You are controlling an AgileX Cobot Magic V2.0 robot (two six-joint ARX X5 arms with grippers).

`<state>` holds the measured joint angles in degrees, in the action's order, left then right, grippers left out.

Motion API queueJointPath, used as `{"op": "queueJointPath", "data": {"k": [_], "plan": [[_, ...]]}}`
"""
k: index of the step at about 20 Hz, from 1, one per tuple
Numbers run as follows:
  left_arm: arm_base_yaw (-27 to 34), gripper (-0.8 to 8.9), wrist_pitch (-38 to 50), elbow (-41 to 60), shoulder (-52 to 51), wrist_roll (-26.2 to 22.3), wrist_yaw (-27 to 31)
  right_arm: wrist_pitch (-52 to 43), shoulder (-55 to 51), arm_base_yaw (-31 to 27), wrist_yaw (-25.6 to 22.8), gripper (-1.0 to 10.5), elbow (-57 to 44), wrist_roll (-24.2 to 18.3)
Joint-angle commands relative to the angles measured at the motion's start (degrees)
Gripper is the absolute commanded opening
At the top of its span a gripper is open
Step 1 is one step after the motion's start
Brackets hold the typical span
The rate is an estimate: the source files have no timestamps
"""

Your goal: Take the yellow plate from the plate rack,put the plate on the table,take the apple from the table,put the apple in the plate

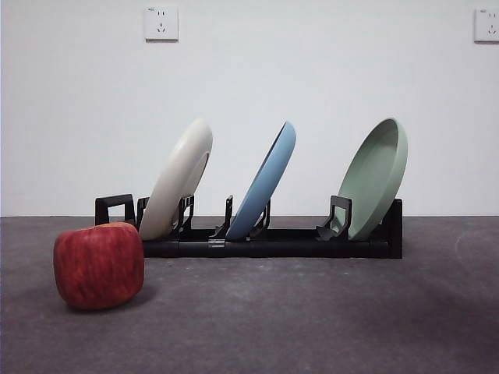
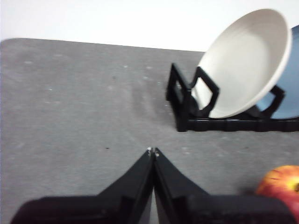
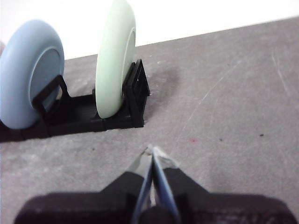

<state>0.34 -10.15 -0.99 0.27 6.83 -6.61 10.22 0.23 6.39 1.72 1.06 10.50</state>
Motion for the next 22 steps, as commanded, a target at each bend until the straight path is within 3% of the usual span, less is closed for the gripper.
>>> {"op": "queueJointPath", "data": {"k": [1,3,12,16,22], "plan": [[0.13,-0.06,1.11,0.28,-0.09,3.76,-2.86,0.11,-0.13,0.04,0.11,-0.1,-0.44,4.46],[0.13,-0.06,1.05,-0.83,-0.09,5.31,-3.80,0.11,-0.11,0.04,0.94,-0.1,0.55,6.58],[0.13,-0.06,-2.82,-11.87,2.54,9.70,-7.19,1.57,4.74,0.04,3.17,-0.1,11.56,6.64],[0.13,-0.06,-6.25,-18.23,6.95,9.62,-12.96,6.67,11.02,0.07,7.63,-0.1,19.17,6.38],[0.13,-0.06,-15.58,-28.85,14.82,4.15,-24.13,20.76,21.07,0.07,19.54,-0.1,32.57,-1.33]]}}
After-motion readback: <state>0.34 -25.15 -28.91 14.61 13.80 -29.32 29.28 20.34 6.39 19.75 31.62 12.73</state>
